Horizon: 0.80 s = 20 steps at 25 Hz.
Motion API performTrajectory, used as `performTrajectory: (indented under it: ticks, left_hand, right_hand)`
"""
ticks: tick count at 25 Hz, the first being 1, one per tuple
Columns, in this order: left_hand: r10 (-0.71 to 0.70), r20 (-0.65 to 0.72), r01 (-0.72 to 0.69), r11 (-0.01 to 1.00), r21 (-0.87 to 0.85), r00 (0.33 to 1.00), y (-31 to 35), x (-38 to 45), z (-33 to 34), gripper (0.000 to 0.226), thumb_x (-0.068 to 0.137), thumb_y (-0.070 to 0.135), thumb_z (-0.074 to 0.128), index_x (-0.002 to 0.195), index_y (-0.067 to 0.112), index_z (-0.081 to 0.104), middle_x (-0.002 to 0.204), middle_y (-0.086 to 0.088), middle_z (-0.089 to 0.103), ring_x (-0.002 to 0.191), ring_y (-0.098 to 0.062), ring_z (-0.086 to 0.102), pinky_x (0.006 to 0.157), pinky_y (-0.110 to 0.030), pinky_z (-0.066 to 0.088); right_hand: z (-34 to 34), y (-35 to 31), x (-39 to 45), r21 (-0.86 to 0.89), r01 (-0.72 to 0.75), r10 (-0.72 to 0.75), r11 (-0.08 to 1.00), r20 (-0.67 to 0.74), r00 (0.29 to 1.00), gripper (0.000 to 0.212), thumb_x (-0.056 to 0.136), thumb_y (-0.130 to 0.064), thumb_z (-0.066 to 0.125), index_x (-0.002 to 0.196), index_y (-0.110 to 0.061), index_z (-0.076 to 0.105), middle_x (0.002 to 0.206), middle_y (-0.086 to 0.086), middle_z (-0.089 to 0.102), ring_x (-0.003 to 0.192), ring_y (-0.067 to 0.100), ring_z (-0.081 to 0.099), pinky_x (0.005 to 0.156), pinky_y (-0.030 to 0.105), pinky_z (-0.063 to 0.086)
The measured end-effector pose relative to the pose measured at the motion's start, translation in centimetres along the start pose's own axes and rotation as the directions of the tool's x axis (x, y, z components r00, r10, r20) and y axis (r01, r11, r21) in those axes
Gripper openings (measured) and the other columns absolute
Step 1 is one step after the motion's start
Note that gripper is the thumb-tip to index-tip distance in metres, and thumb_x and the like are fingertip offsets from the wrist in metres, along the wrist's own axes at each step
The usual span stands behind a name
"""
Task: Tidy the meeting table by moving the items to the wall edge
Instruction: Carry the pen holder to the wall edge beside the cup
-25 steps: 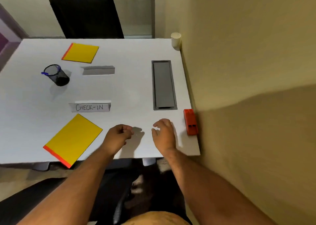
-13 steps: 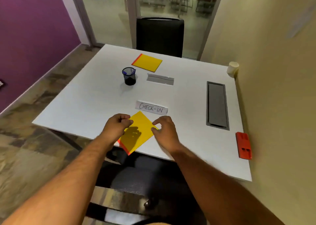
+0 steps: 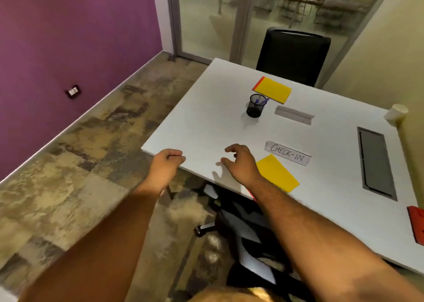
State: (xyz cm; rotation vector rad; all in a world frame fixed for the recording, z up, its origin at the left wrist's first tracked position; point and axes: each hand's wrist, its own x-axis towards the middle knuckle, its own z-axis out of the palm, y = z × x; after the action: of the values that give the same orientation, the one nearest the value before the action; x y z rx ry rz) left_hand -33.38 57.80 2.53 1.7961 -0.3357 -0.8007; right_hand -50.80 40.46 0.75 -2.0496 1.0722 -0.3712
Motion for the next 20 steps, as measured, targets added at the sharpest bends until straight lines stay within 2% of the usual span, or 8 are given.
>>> performTrajectory:
  ticks: [3,5,8,12,14,17,20]
  left_hand:
    - [-0.036,-0.074,0.035,0.999,-0.023,0.997,-0.8,2.6,-3.4,0.023,0.094,0.010,0.071,0.117,0.005,0.071,0.097,-0.004,0.069,0.083,-0.017,0.060,0.078,-0.029,0.048]
    - [-0.047,-0.089,0.046,0.999,-0.010,0.995,-1.1,5.3,-5.1,0.019,0.093,0.008,0.072,0.112,0.006,0.072,0.094,-0.006,0.068,0.080,-0.020,0.058,0.071,-0.029,0.047]
    - [-0.026,-0.075,0.034,0.994,0.103,0.997,-0.6,10.6,-7.1,0.017,0.094,0.013,0.071,0.111,0.013,0.070,0.096,-0.003,0.069,0.072,-0.017,0.059,0.066,-0.030,0.049]
    - [-0.017,-0.072,0.038,0.953,0.300,0.997,1.9,18.8,-9.4,0.021,0.095,0.020,0.071,0.115,0.016,0.070,0.105,-0.003,0.071,0.093,-0.021,0.067,0.072,-0.031,0.053]
    - [-0.046,-0.072,0.069,0.932,0.357,0.996,2.8,22.2,-10.3,0.021,0.094,0.021,0.070,0.115,0.016,0.070,0.106,-0.003,0.072,0.097,-0.024,0.069,0.076,-0.033,0.054]
    - [0.017,0.011,-0.020,0.887,0.461,1.000,4.4,27.6,-11.5,0.023,0.094,0.020,0.070,0.116,0.015,0.070,0.106,-0.002,0.070,0.096,-0.020,0.068,0.073,-0.028,0.048]
    - [0.098,0.076,-0.124,0.834,0.537,0.992,5.7,33.4,-13.3,0.021,0.091,0.016,0.072,0.113,0.015,0.070,0.106,-0.005,0.066,0.083,-0.016,0.065,0.065,-0.025,0.045]
  right_hand:
    - [3.4,-2.4,2.6,0.005,0.045,-0.045,0.999,0.030,0.999,0.032,0.091,-0.025,0.078,0.121,-0.020,0.066,0.129,0.004,0.059,0.108,0.019,0.062,0.090,0.028,0.046]
    - [5.3,-2.9,4.8,0.014,0.058,-0.058,0.998,0.030,0.998,0.032,0.091,-0.025,0.077,0.121,-0.020,0.066,0.127,0.001,0.059,0.105,0.017,0.061,0.088,0.028,0.046]
    - [8.0,-2.7,10.2,0.026,0.035,-0.035,0.999,-0.001,0.999,0.033,0.092,-0.022,0.076,0.123,-0.018,0.066,0.126,0.003,0.061,0.103,0.019,0.063,0.085,0.025,0.041]
    - [12.2,-3.9,18.0,0.086,-0.051,0.052,0.995,0.000,0.999,0.034,0.094,-0.021,0.075,0.126,-0.013,0.065,0.128,0.008,0.061,0.111,0.023,0.064,0.091,0.023,0.042]
    - [14.1,-4.9,20.3,0.117,-0.100,0.099,0.988,0.016,0.995,0.034,0.094,-0.021,0.076,0.125,-0.013,0.064,0.126,0.006,0.061,0.111,0.023,0.064,0.091,0.023,0.042]
    - [16.3,-7.0,23.4,0.131,-0.126,0.123,0.983,0.031,0.992,0.037,0.094,-0.025,0.076,0.127,-0.015,0.063,0.125,0.003,0.062,0.110,0.021,0.064,0.092,0.023,0.045]
    - [18.3,-9.4,27.0,0.122,-0.160,0.156,0.980,0.041,0.987,0.046,0.093,-0.028,0.077,0.133,-0.018,0.057,0.125,0.001,0.063,0.106,0.017,0.062,0.094,0.028,0.051]
